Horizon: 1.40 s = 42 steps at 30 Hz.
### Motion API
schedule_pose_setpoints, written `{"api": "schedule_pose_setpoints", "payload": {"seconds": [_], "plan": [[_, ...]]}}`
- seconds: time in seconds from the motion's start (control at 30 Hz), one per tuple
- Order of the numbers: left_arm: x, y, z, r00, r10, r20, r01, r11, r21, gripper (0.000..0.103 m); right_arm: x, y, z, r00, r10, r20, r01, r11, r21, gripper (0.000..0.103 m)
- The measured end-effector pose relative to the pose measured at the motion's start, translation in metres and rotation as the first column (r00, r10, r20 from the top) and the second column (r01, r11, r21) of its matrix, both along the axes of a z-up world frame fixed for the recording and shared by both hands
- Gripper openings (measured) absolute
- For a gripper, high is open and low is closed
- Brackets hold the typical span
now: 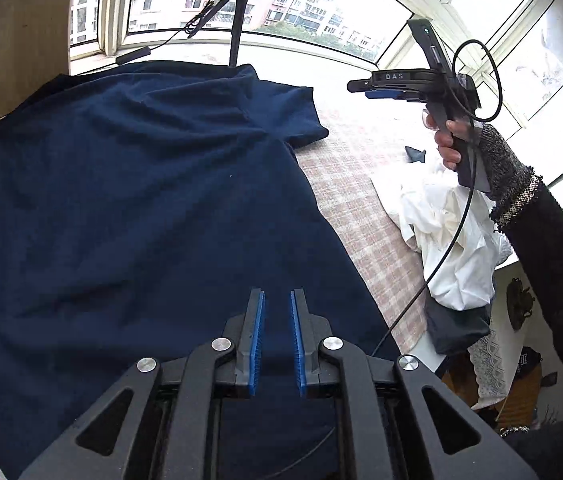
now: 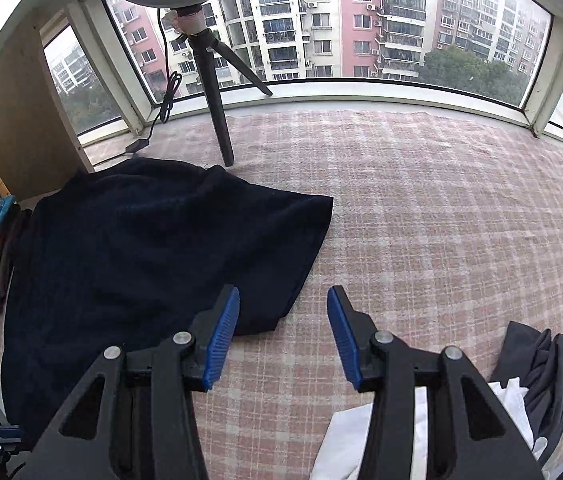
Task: Fold clothes
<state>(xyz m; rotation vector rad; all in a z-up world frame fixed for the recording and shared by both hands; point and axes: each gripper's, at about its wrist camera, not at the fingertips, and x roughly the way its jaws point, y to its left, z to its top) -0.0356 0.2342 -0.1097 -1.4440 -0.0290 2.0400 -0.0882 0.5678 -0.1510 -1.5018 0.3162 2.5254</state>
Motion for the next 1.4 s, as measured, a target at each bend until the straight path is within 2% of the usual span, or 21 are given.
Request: {"api": "schedule_pose_setpoints", "payload": {"seconds": [0.1, 0.27, 0.33, 0.4, 0.47, 0.5, 0.6, 0.67, 0.73, 0.83, 0.97, 1.03, 1.07, 1.13, 1.17, 1.2, 1.23, 1.27, 1.3, 1.33, 1.4], "plan": [[-0.043, 0.024, -0.006, 0.999, 0.028, 0.016, -0.027, 0.999, -0.037, 0.013, -0.04, 0.026, -0.027, 0.999, 0.018, 0.041, -0.019, 1.0, 0.015, 0.045], [-0.104, 0.041, -0.024, 0.996, 0.089, 0.029, -0.087, 0.992, -0.088, 0.017, -0.08, 0.053, -0.066, 0.996, 0.07, 0.055, -0.066, 0.996, -0.066, 0.045], [-0.121, 0.047, -0.034, 0.993, 0.106, 0.048, -0.101, 0.99, -0.093, 0.017, -0.087, 0.051, -0.078, 0.991, 0.116, 0.069, -0.11, 0.991, -0.081, 0.045], [-0.129, 0.053, -0.044, 0.991, 0.106, 0.08, -0.1, 0.992, -0.084, 0.017, -0.085, 0.044, -0.08, 0.985, 0.169, 0.04, -0.166, 0.984, -0.069, 0.045], [-0.129, 0.063, -0.053, 0.992, 0.087, 0.089, -0.079, 0.993, -0.087, 0.017, -0.08, 0.037, -0.077, 0.976, 0.218, 0.01, -0.216, 0.972, -0.096, 0.014], [-0.127, 0.069, -0.057, 0.993, 0.079, 0.086, -0.071, 0.993, -0.094, 0.017, -0.078, 0.034, -0.075, 0.973, 0.231, 0.0, -0.23, 0.968, -0.098, 0.003], [-0.124, 0.097, -0.059, 0.998, 0.016, 0.065, -0.01, 0.996, -0.083, 0.017, -0.07, 0.031, -0.054, 0.961, 0.265, -0.081, -0.274, 0.951, -0.143, 0.003], [-0.121, 0.12, -0.058, 0.999, -0.036, 0.04, 0.039, 0.997, -0.074, 0.017, -0.066, 0.036, -0.035, 0.964, 0.236, -0.121, -0.251, 0.959, -0.133, 0.003], [-0.123, 0.143, -0.057, 0.997, -0.079, -0.003, 0.078, 0.994, -0.082, 0.02, -0.071, 0.043, -0.035, 0.975, 0.201, -0.097, -0.211, 0.972, -0.102, 0.003], [-0.13, 0.177, -0.06, 0.99, -0.128, -0.049, 0.124, 0.988, -0.09, 0.021, -0.082, 0.054, -0.053, 0.981, 0.189, -0.037, -0.191, 0.978, -0.085, 0.003], [-0.136, 0.212, -0.074, 0.977, -0.199, -0.078, 0.19, 0.976, -0.11, 0.026, -0.076, 0.07, -0.067, 0.989, 0.145, -0.025, -0.147, 0.968, -0.202, 0.003], [-0.134, 0.223, -0.08, 0.964, -0.232, -0.13, 0.207, 0.962, -0.179, 0.026, -0.074, 0.073, -0.068, 0.989, 0.144, -0.025, -0.146, 0.966, -0.212, 0.003], [-0.134, 0.224, -0.082, 0.96, -0.242, -0.143, 0.212, 0.957, -0.196, 0.024, -0.074, 0.074, -0.069, 0.989, 0.145, -0.027, -0.147, 0.965, -0.216, 0.003], [-0.135, 0.224, -0.083, 0.954, -0.256, -0.159, 0.22, 0.952, -0.211, 0.006, -0.074, 0.072, -0.066, 0.988, 0.148, -0.037, -0.152, 0.964, -0.217, 0.003], [-0.138, 0.22, -0.082, 0.961, -0.245, -0.13, 0.218, 0.957, -0.19, 0.005, -0.074, 0.071, -0.063, 0.988, 0.146, -0.048, -0.154, 0.963, -0.221, 0.003], [-0.144, 0.212, -0.079, 0.974, -0.218, -0.066, 0.209, 0.97, -0.124, 0.004, -0.074, 0.071, -0.06, 0.988, 0.145, -0.06, -0.155, 0.962, -0.226, 0.003], [-0.149, 0.201, -0.071, 0.98, -0.2, 0.002, 0.2, 0.98, -0.006, 0.004, -0.072, 0.069, -0.054, 0.986, 0.149, -0.076, -0.162, 0.962, -0.219, 0.003], [-0.154, 0.189, -0.063, 0.979, -0.192, 0.069, 0.183, 0.975, 0.124, 0.005, -0.07, 0.067, -0.049, 0.984, 0.153, -0.093, -0.17, 0.963, -0.211, 0.003], [-0.157, 0.181, -0.059, 0.976, -0.196, 0.098, 0.177, 0.968, 0.179, 0.009, -0.068, 0.066, -0.043, 0.981, 0.158, -0.11, -0.178, 0.963, -0.203, 0.003], [-0.16, 0.175, -0.057, 0.972, -0.204, 0.114, 0.176, 0.961, 0.211, 0.015, -0.067, 0.064, -0.037, 0.979, 0.163, -0.127, -0.185, 0.963, -0.195, 0.003], [-0.166, 0.161, -0.052, 0.965, -0.219, 0.147, 0.173, 0.946, 0.274, 0.045, -0.07, 0.065, -0.046, 0.981, 0.163, -0.103, -0.178, 0.97, -0.163, 0.003]]}}
